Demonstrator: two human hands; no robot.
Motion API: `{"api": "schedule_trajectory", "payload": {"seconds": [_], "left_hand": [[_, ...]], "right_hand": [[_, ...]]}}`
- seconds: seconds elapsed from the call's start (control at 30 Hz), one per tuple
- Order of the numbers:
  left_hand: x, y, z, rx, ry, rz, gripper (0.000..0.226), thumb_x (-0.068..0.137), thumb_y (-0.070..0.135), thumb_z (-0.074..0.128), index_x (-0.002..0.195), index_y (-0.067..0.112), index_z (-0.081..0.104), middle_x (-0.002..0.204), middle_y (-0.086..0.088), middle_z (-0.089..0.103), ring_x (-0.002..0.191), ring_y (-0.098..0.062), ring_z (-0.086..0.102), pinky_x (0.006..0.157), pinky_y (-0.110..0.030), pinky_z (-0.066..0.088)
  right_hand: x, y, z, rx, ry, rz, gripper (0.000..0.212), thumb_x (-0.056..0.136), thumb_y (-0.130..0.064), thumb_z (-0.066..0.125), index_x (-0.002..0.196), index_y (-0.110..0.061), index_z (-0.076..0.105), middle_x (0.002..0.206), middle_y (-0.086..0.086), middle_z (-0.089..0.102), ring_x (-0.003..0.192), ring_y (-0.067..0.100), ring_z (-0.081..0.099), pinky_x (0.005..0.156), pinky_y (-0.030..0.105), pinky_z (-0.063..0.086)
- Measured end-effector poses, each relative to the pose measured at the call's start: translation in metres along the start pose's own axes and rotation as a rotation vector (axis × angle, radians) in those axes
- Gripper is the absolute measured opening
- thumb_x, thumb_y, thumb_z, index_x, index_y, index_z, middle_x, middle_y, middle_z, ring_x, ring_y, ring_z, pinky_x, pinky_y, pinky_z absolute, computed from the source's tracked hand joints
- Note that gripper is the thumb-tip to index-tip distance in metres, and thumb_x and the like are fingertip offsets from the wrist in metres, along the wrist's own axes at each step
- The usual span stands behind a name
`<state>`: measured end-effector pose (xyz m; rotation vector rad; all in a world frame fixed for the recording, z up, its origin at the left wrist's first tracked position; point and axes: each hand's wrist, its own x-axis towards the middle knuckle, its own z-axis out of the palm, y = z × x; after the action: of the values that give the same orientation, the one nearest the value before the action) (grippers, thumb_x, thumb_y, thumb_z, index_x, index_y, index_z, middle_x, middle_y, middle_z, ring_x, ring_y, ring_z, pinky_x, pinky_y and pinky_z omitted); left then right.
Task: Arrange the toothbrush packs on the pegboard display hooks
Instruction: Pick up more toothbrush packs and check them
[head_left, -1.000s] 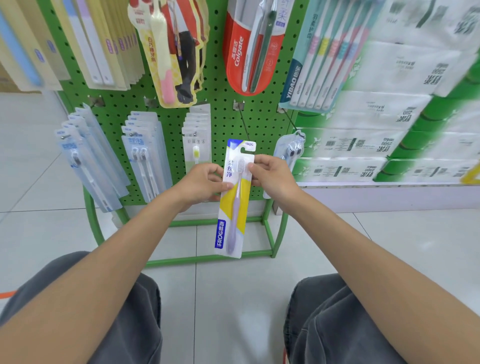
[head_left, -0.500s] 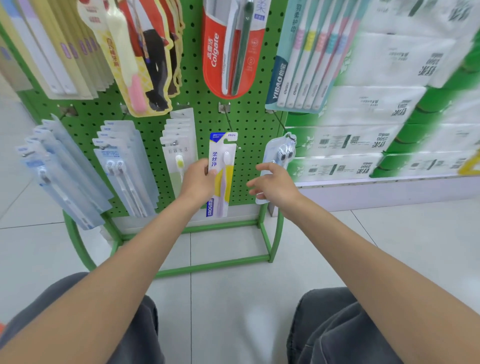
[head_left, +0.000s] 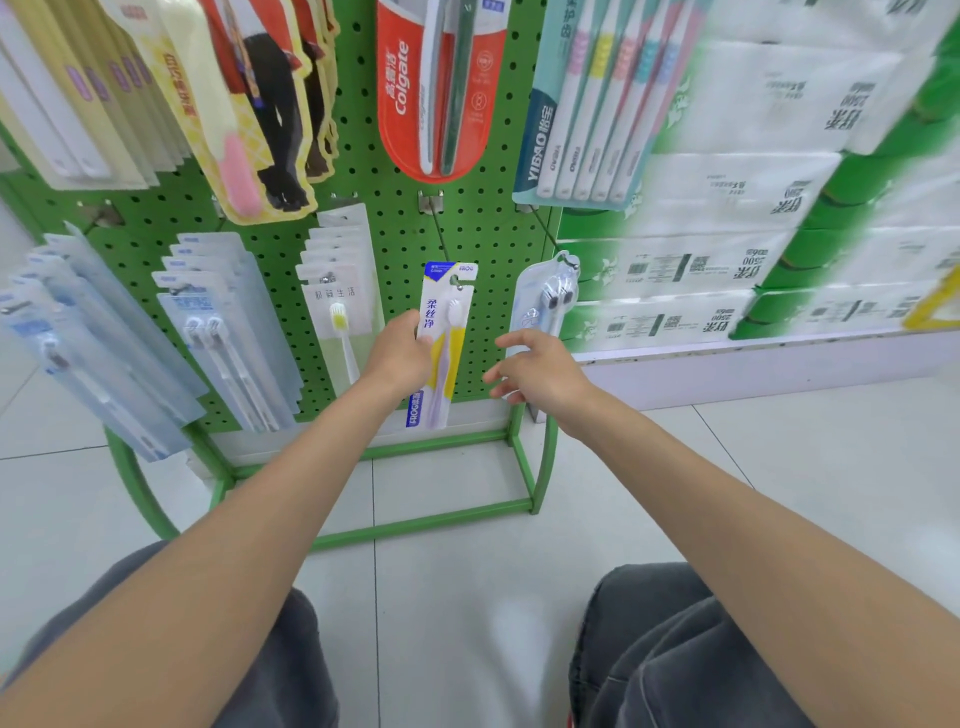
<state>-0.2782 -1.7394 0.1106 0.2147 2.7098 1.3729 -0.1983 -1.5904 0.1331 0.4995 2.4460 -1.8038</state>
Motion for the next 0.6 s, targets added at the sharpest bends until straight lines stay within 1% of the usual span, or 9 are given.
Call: {"api": "schedule_trajectory", "payload": {"seconds": [0.1, 0.2, 0.3, 0.33, 0.37, 0.4, 0.43, 0.5, 0.6], "left_hand": [[0.002, -0.002, 0.005, 0.007, 0.021, -0.002, 0.018, 0.103, 0.009, 0.037, 0.104, 0.006, 0.056, 0.082, 0.0, 0.05, 0.077, -0.024, 0.049, 0.072, -0.04, 0.049], [0.002, -0.001, 0.007, 0.003, 0.038, -0.014, 0.016, 0.103, 0.009, 0.038, 0.101, 0.009, 0.054, 0.094, -0.004, 0.055, 0.071, -0.017, 0.048, 0.061, -0.03, 0.039], [-0.001, -0.001, 0.006, -0.052, 0.049, -0.028, 0.022, 0.103, 0.01, 0.041, 0.12, 0.007, 0.056, 0.122, -0.008, 0.059, 0.091, -0.021, 0.057, 0.071, -0.029, 0.042], [-0.001, -0.002, 0.006, -0.05, 0.061, -0.05, 0.022, 0.102, 0.011, 0.045, 0.121, 0.008, 0.056, 0.123, -0.009, 0.058, 0.093, -0.023, 0.057, 0.074, -0.031, 0.042], [-0.002, -0.004, 0.007, -0.039, 0.068, -0.071, 0.011, 0.1, 0.012, 0.049, 0.105, 0.01, 0.058, 0.109, -0.009, 0.06, 0.084, -0.023, 0.055, 0.07, -0.031, 0.041], [-0.004, -0.005, 0.006, -0.02, 0.069, -0.097, 0.016, 0.096, 0.01, 0.052, 0.081, 0.015, 0.052, 0.085, -0.009, 0.057, 0.068, -0.023, 0.049, 0.061, -0.03, 0.038], [-0.007, -0.007, 0.007, 0.015, 0.041, -0.129, 0.033, 0.093, 0.008, 0.054, 0.065, 0.017, 0.038, 0.065, -0.005, 0.046, 0.056, -0.021, 0.039, 0.054, -0.028, 0.032], [-0.015, -0.005, 0.012, 0.038, -0.116, -0.18, 0.035, 0.091, 0.007, 0.054, 0.06, 0.014, 0.037, 0.057, -0.003, 0.039, 0.052, -0.02, 0.039, 0.053, -0.027, 0.035], [-0.029, 0.009, 0.024, -0.068, -0.324, -0.164, 0.008, 0.095, 0.011, 0.055, 0.089, 0.009, 0.058, 0.09, -0.008, 0.056, 0.081, -0.02, 0.057, 0.069, -0.028, 0.053]], "right_hand": [[-0.001, 0.002, -0.001, -0.015, -0.006, 0.001, 0.033, 0.095, 0.002, 0.046, 0.126, -0.011, 0.048, 0.087, 0.008, 0.067, 0.065, 0.017, 0.06, 0.057, 0.022, 0.045], [-0.003, 0.004, -0.003, -0.023, -0.007, 0.004, 0.032, 0.095, 0.002, 0.046, 0.125, -0.009, 0.05, 0.085, 0.007, 0.067, 0.065, 0.018, 0.06, 0.057, 0.022, 0.046], [-0.006, 0.007, -0.005, -0.034, -0.006, 0.012, 0.029, 0.095, 0.003, 0.046, 0.122, -0.008, 0.053, 0.083, 0.007, 0.066, 0.063, 0.017, 0.06, 0.057, 0.022, 0.046], [-0.007, 0.009, -0.007, -0.043, -0.002, 0.017, 0.029, 0.095, 0.003, 0.045, 0.12, -0.008, 0.054, 0.082, 0.006, 0.066, 0.062, 0.016, 0.06, 0.057, 0.022, 0.046], [-0.007, 0.011, -0.009, -0.057, 0.007, 0.026, 0.028, 0.095, 0.004, 0.044, 0.118, -0.008, 0.055, 0.081, 0.006, 0.066, 0.062, 0.016, 0.06, 0.057, 0.022, 0.045], [-0.006, 0.013, -0.012, -0.075, 0.022, 0.035, 0.029, 0.094, 0.004, 0.042, 0.116, -0.007, 0.057, 0.08, 0.006, 0.066, 0.061, 0.016, 0.061, 0.059, 0.023, 0.046], [-0.005, 0.015, -0.015, -0.095, 0.041, 0.045, 0.03, 0.093, 0.004, 0.04, 0.115, -0.006, 0.059, 0.08, 0.005, 0.067, 0.062, 0.015, 0.061, 0.062, 0.024, 0.047], [-0.004, 0.017, -0.022, -0.111, 0.086, 0.062, 0.03, 0.092, 0.003, 0.039, 0.11, -0.006, 0.061, 0.081, 0.005, 0.067, 0.063, 0.016, 0.062, 0.067, 0.025, 0.047], [0.0, 0.017, -0.033, -0.101, 0.181, 0.068, 0.024, 0.091, 0.0, 0.041, 0.091, -0.012, 0.061, 0.088, 0.008, 0.068, 0.073, 0.021, 0.063, 0.07, 0.029, 0.048]]}}
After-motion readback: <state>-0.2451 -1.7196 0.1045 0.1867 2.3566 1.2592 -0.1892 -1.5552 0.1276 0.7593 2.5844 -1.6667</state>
